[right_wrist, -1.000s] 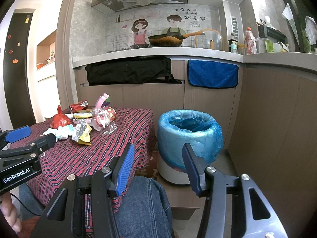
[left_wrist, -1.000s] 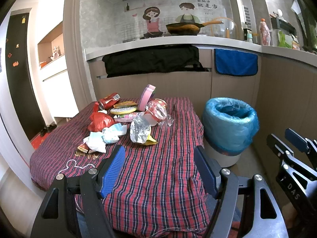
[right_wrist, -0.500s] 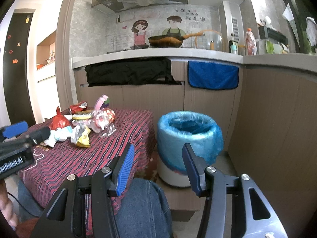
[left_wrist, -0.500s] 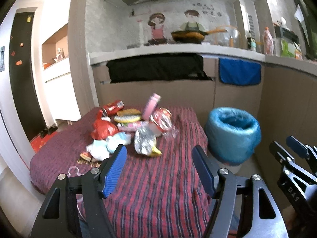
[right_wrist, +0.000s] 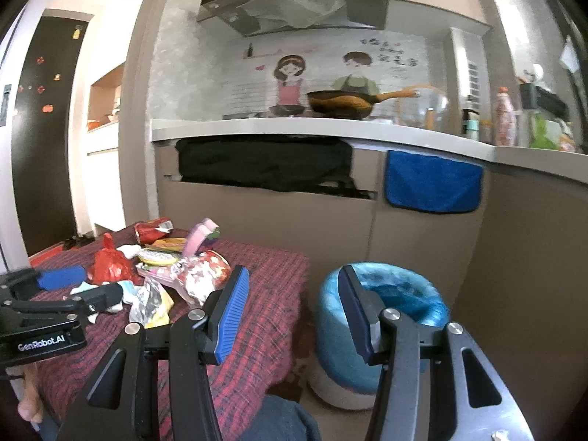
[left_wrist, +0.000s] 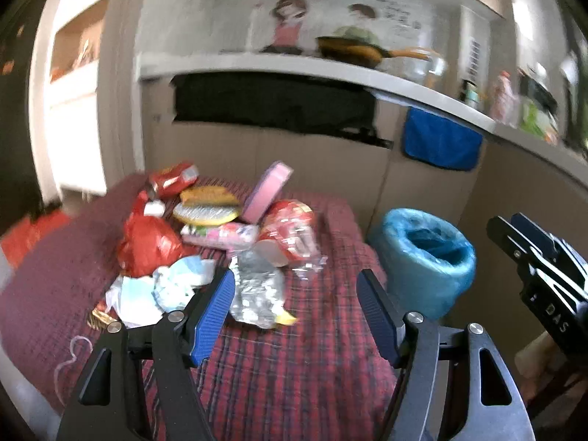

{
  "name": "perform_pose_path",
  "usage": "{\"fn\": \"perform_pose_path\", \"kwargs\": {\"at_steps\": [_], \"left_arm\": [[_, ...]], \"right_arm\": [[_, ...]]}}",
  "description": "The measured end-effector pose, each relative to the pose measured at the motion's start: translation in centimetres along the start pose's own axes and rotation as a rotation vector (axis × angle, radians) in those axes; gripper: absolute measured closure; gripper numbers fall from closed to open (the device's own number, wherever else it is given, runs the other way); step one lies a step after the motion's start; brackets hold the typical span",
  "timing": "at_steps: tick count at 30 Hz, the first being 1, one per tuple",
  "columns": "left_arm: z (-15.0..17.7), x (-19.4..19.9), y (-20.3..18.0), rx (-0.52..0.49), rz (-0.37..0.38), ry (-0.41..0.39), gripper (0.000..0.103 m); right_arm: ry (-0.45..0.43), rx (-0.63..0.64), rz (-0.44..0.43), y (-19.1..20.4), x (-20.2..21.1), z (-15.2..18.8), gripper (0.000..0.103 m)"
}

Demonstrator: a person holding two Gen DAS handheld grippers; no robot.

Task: Collect trash
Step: 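Reach the left tool to the crumpled foil while the right tool reaches the clear tape package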

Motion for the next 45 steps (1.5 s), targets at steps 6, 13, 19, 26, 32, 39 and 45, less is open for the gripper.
{"fn": "perform_pose_path", "kwargs": {"at_steps": [6, 13, 19, 26, 32, 39, 45], "left_arm": [[-0.5, -5.1, 6.0, 0.081, -0.11, 0.059, 0.035], [-1.5, -6.8, 11.1, 0.137, -0.103, 0.058, 0.035], [-0.1, -7.2, 12.3, 0.165, -0.075, 0.102, 0.035], [1.8, -8.2, 9.5, 0.135, 0.008, 0.157, 0.036], [2.4, -9.3, 6.1, 0.085, 0.026, 0.182, 0.057], [2.8, -11.0, 4.9, 0.134, 0.013, 0.225, 0.074], [2.4, -12.6, 4.4, 0.144, -0.016, 0.22, 0.097]], "right_arm": [[0.062, 0.043, -0.05, 2.0, -6.3, 0.0, 0.055], [0.137, 0.089, -0.174, 6.0, -12.5, 0.3, 0.055], [0.31, 0.133, -0.337, 10.0, -18.4, 2.7, 0.058], [0.402, 0.132, -0.371, 10.8, -21.5, 4.8, 0.068], [0.371, 0.05, -0.415, 8.7, -19.1, 4.1, 0.077], [0.342, 0.01, -0.417, 6.7, -16.6, 3.7, 0.081], [0.334, -0.02, -0.431, 6.1, -15.9, 4.2, 0.082]]}}
Point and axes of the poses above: each gripper's, at about its wrist camera, not at the fingertips, and x roughly against the way its jaws point, y to its left, z to its underside, the point moved 7 cm from there along -x, roughly the way its jaws point, and after that the axes turned 8 degrees about -z, right-handed, at the moved point
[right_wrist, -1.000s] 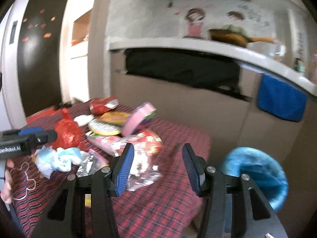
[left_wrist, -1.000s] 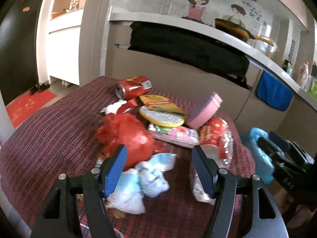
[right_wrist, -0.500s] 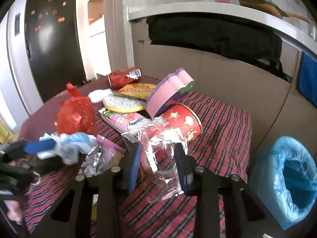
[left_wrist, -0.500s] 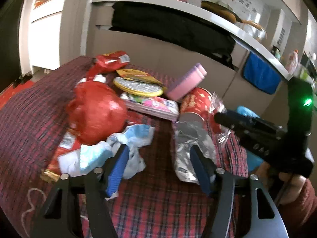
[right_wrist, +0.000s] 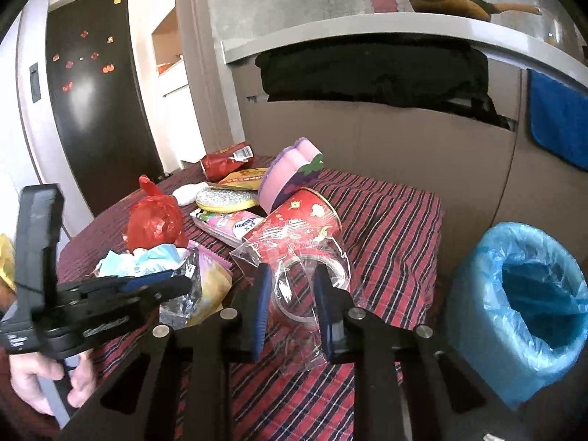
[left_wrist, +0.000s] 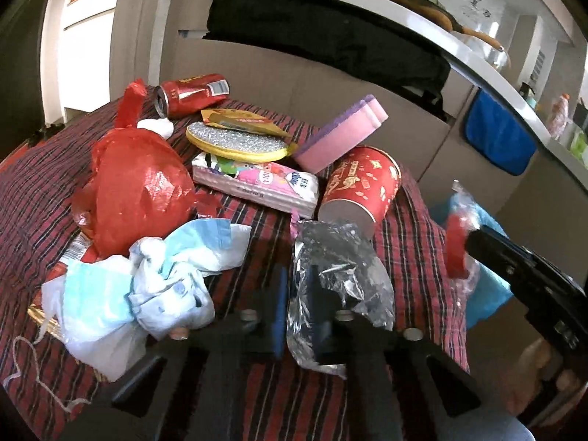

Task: Collect trash
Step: 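Reach the left tool to the crumpled foil while the right tool reaches the clear tape package, then close the left tool on the foil while the right tool grasps the tape package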

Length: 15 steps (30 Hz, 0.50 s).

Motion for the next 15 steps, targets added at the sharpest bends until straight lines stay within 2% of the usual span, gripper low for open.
{"fn": "perform_pose_path", "kwargs": {"at_steps": [4, 9, 11, 15], "left_arm": [[-0.7, 0.9, -0.3, -0.014, -0.026, -0.052, 0.1], [-3.0, 4.3, -1.2, -0.041, -0.064, -0.187, 0.101], [-3.7, 5.2, -1.3, -0.045, -0.078, -0.213, 0.101], [-3.0, 5.2, -0.7, -0.013, -0.032, -0.146, 0.099]], "right_arm": [[-0.031, 0.01, 0.005, 0.1, 0.9, -0.1, 0.082], [-0.072, -0.003, -0.001, -0.1, 2.1, -0.6, 0.082], [-0.088, -0.01, -0.006, -0.2, 2.7, -0.8, 0.082], [-0.095, -0.037, -0.039, -0.2, 3.7, -0.5, 0.082]]}}
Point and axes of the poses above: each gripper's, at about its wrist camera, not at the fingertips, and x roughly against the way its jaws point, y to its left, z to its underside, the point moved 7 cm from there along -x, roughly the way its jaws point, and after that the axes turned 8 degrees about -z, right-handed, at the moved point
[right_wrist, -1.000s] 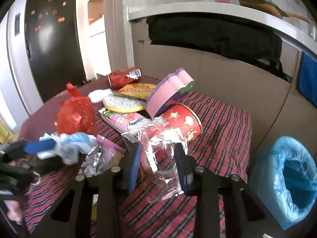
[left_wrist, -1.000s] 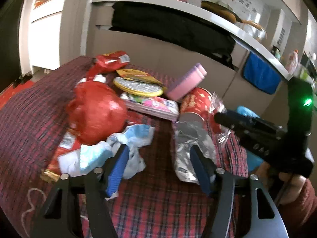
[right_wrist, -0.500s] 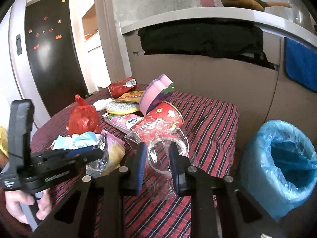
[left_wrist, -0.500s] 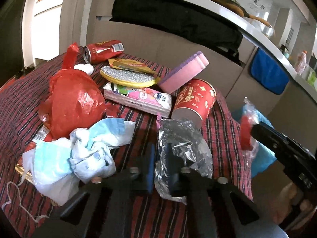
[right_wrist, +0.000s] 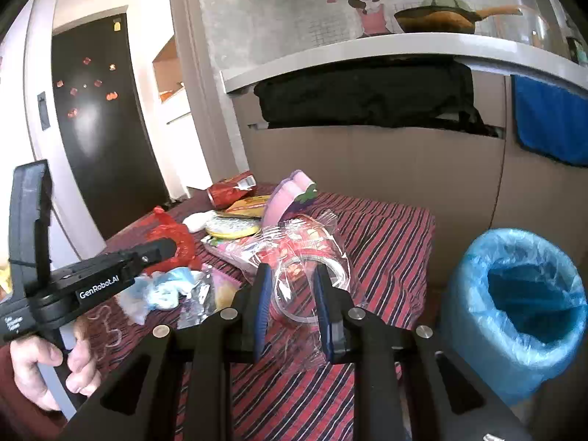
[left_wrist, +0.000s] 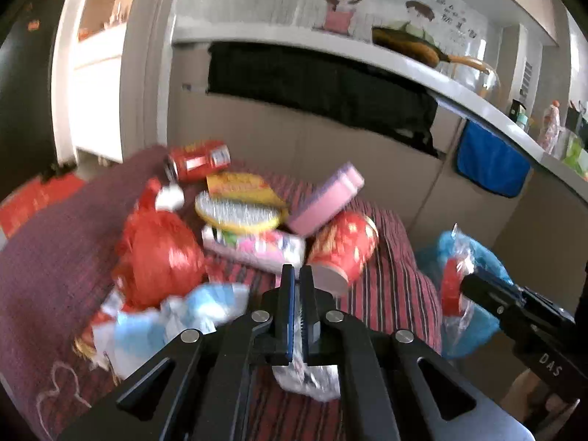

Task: Collect trash
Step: 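Close the left tool on the foil while the right tool grasps the tape package, then carry both items over the blue bin and open both tools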

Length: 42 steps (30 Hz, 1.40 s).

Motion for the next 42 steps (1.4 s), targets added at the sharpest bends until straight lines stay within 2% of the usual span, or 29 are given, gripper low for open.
{"fn": "perform_pose_path", "kwargs": {"at_steps": [1, 3, 4, 5, 8, 10, 13, 16, 18, 19, 20, 28, 32, 36, 39, 42], "left_arm": [[0.6, -0.2, 0.4, 0.02, -0.002, 0.017, 0.098], [1.4, -0.5, 0.8, 0.037, -0.052, 0.016, 0.082], [1.7, -0.6, 1.2, 0.038, -0.096, 0.006, 0.066], [1.9, -0.7, 1.4, 0.033, -0.127, -0.004, 0.063], [2.7, -1.5, 0.6, -0.035, -0.132, 0.035, 0.063], [3.3, -2.4, 0.9, 0.009, -0.107, 0.083, 0.063], [4.4, -4.0, 1.2, 0.089, -0.013, 0.173, 0.063], [4.6, -4.5, 0.4, 0.054, 0.008, 0.169, 0.063], [4.4, -4.6, 0.2, 0.049, -0.001, 0.152, 0.072], [4.2, -4.7, 0.4, 0.059, -0.007, 0.139, 0.092], [4.0, -4.7, 0.4, 0.066, -0.012, 0.135, 0.099], [1.9, -2.8, 0.9, 0.066, -0.031, 0.041, 0.1], [-0.7, 0.4, -0.8, 0.026, -0.01, -0.068, 0.1], [-4.7, 2.8, -5.7, -0.033, 0.101, -0.15, 0.1], [-6.7, 3.2, -10.9, -0.1, 0.189, -0.182, 0.1], [-7.3, 2.1, -16.5, -0.164, 0.264, -0.19, 0.1]], "right_arm": [[-0.001, 0.006, 0.0, 0.1, 0.2, 0.2, 0.082], [-0.003, 0.031, 0.016, 0.4, 0.6, 0.6, 0.082], [-0.002, 0.04, 0.022, 0.5, 0.7, 0.8, 0.082], [0.0, 0.045, 0.022, 0.6, 0.8, 1.0, 0.082], [-0.001, 0.052, 0.024, 0.8, 1.0, 1.3, 0.082], [0.001, 0.056, 0.03, 0.8, 0.9, 1.5, 0.082], [0.005, 0.043, 0.025, 0.6, 0.6, 1.7, 0.082], [0.018, 0.046, 0.028, 0.5, 0.1, 1.8, 0.082], [0.026, 0.046, 0.029, 0.4, -0.2, 2.0, 0.082], [0.027, 0.044, 0.029, 0.4, -0.3, 2.0, 0.082], [0.027, 0.041, 0.028, 0.4, -0.4, 2.0, 0.082], [0.011, 0.048, 0.033, 0.4, -0.1, 1.7, 0.082], [-0.018, 0.054, 0.03, 0.5, 0.8, 0.9, 0.082], [-0.094, 0.02, 0.034, -0.9, 3.3, -1.7, 0.082], [-0.18, -0.003, 0.093, -3.6, 6.8, -4.0, 0.082], [-0.23, -0.01, 0.204, -7.3, 10.3, -5.3, 0.082]]}}
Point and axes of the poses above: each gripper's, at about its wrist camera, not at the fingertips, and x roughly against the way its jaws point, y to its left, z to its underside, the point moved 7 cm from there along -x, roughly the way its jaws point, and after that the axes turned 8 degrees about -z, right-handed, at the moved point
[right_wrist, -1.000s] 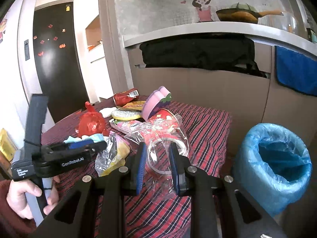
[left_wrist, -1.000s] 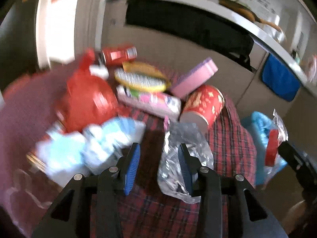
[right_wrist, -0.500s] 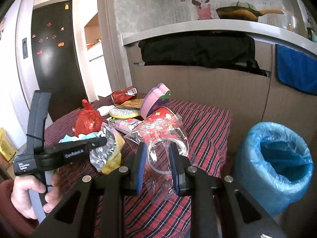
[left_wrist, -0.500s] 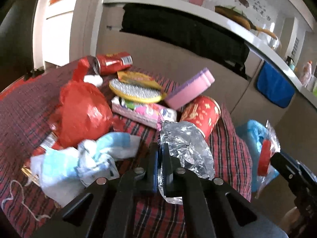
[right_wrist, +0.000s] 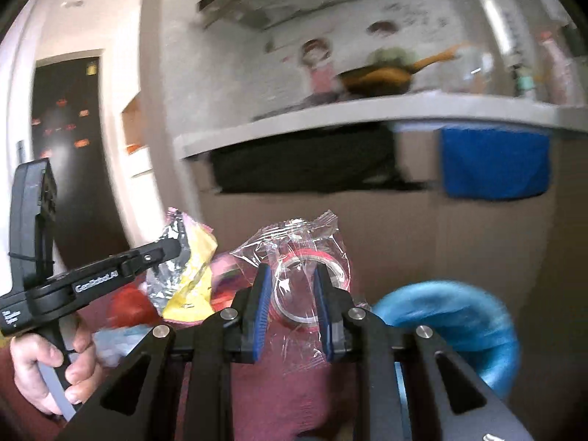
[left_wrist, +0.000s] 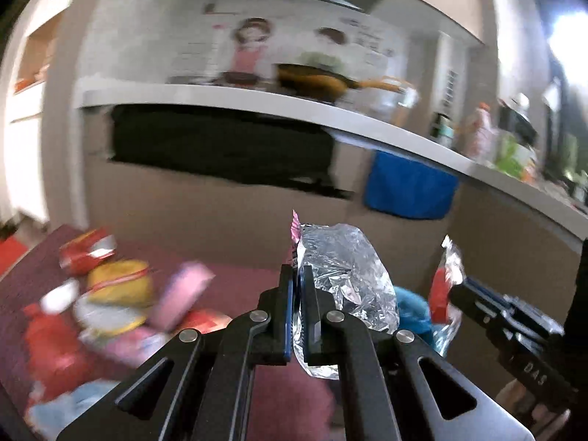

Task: Collect trash
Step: 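Carry both items over the blue bin and open both tools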

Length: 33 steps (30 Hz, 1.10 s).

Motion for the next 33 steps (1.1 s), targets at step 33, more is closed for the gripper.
{"fn": "perform_pose_path", "kwargs": {"at_steps": [33], "left_arm": [[8.7, -19.7, -12.9, -0.144, 0.19, 0.349, 0.069]], "right_arm": [[0.107, -0.295, 0.344, -20.9, -2.9, 8.1, 0.07]]}}
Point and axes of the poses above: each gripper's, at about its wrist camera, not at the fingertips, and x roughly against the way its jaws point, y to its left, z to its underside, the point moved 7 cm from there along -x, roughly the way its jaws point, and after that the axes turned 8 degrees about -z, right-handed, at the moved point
